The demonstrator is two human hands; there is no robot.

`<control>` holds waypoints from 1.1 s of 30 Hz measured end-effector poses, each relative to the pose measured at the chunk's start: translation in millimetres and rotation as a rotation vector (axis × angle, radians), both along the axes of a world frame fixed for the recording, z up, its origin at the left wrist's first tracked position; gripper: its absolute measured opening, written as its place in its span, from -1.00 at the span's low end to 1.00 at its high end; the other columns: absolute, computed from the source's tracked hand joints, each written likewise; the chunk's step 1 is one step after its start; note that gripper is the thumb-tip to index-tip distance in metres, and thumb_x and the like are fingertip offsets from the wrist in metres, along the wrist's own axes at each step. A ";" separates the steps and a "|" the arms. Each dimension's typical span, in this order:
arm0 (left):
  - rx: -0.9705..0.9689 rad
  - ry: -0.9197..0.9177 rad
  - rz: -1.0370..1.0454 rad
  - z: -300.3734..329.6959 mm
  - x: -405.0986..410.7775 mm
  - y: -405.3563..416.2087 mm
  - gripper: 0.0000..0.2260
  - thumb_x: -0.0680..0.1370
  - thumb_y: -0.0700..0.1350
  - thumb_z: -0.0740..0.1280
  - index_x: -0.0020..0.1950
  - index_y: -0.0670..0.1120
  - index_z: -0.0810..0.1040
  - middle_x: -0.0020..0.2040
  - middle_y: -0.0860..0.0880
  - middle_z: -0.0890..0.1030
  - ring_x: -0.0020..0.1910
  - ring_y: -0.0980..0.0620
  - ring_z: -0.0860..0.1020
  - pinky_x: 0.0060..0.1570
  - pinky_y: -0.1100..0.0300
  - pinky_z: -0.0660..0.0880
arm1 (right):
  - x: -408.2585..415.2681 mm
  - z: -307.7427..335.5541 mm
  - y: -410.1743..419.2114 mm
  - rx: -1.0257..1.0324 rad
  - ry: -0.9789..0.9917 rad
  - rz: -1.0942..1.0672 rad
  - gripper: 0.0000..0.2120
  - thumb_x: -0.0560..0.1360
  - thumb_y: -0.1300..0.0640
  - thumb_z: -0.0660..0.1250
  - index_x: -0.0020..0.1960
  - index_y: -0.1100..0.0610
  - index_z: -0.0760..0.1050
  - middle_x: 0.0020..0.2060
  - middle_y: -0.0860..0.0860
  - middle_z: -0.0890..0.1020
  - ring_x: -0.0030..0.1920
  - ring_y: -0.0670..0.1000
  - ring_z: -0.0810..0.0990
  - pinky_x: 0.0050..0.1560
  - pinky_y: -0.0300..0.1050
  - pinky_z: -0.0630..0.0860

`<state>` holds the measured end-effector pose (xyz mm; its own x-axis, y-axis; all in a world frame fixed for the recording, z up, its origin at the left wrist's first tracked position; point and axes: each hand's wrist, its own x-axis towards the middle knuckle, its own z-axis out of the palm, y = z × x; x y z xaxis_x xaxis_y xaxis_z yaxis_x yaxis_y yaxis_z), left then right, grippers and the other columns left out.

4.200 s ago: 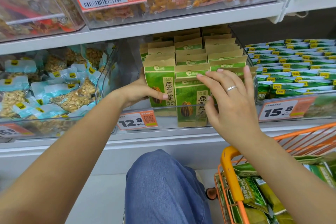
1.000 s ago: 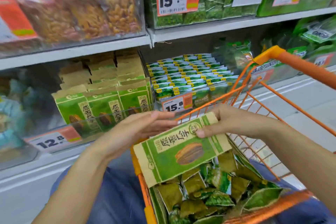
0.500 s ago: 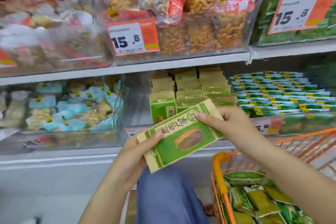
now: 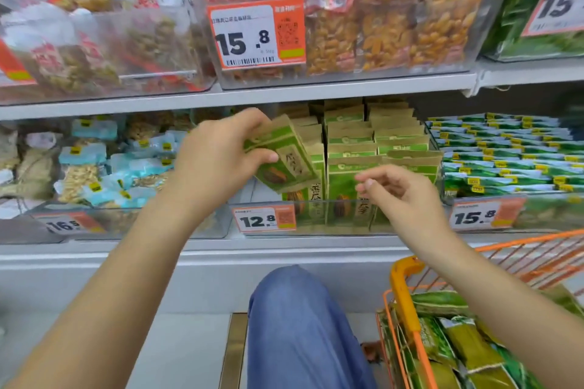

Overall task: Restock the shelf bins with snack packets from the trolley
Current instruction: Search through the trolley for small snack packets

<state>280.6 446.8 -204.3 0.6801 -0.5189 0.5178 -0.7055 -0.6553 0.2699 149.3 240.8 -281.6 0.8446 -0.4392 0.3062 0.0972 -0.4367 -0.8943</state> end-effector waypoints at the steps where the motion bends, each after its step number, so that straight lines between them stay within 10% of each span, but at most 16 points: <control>1: 0.122 0.001 -0.010 -6.0 9.1 -12.4 -0.67 0.41 0.05 0.48 0.12 0.01 0.56 -0.01 -0.01 0.67 0.03 -0.12 0.60 -0.05 0.00 0.52 | -1.6 -2.2 -1.7 -0.030 0.004 -0.012 -0.74 0.54 0.25 0.30 -0.11 -0.11 0.58 -0.21 -0.13 0.67 -0.07 -0.03 0.63 0.05 0.09 0.56; 11: 0.081 0.149 -0.165 -73.5 22.1 -38.9 -0.35 0.42 0.06 0.49 0.45 0.00 0.34 0.33 -0.02 0.45 0.32 -0.04 0.37 0.28 0.06 0.36 | -13.8 -26.9 -11.2 -0.456 0.119 -0.047 -0.82 0.54 0.20 0.30 0.02 -0.01 0.62 -0.10 -0.18 0.61 -0.01 -0.04 0.56 -0.08 -0.12 0.47; 15: -0.707 0.955 0.045 -78.5 28.0 -37.9 -0.19 0.46 0.39 0.20 0.57 -0.01 0.08 0.55 -0.01 0.17 0.50 -0.04 0.20 0.46 -0.02 0.18 | -17.4 -41.6 -6.9 -0.613 0.222 0.035 -0.82 0.56 0.15 0.26 0.07 0.00 0.60 -0.07 -0.07 0.63 0.01 -0.01 0.57 -0.10 -0.02 0.52; 20: -0.991 1.623 0.106 -97.9 93.2 -64.5 -0.28 0.52 0.42 -0.01 0.31 -0.14 0.48 0.16 -0.14 0.61 0.13 -0.09 0.56 0.12 -0.04 0.48 | -16.7 -41.6 -5.1 -0.687 0.350 0.079 -0.78 0.59 0.06 0.17 0.13 -0.04 0.56 -0.04 -0.09 0.62 -0.03 -0.02 0.59 -0.12 -0.10 0.48; 28: -0.901 1.587 0.025 -113.5 119.6 -98.5 -0.25 0.39 0.50 0.16 0.26 -0.07 0.56 0.28 -0.20 0.55 0.15 -0.24 0.59 0.26 -0.19 0.43 | -16.6 -42.2 -5.3 -0.680 0.395 0.037 -0.77 0.60 0.01 0.12 0.14 -0.06 0.52 -0.11 -0.04 0.62 -0.09 0.04 0.60 -0.13 -0.08 0.48; 33: -1.049 1.632 -0.062 -96.8 100.9 -102.0 -0.32 0.53 0.40 0.02 0.12 -0.17 0.56 0.04 -0.24 0.64 -0.20 -0.20 0.68 -0.20 -0.04 0.58 | -14.6 -45.2 -8.1 -0.678 0.332 0.049 -0.76 0.60 0.00 0.13 0.12 -0.05 0.54 -0.13 -0.04 0.63 -0.09 0.04 0.61 -0.14 -0.07 0.49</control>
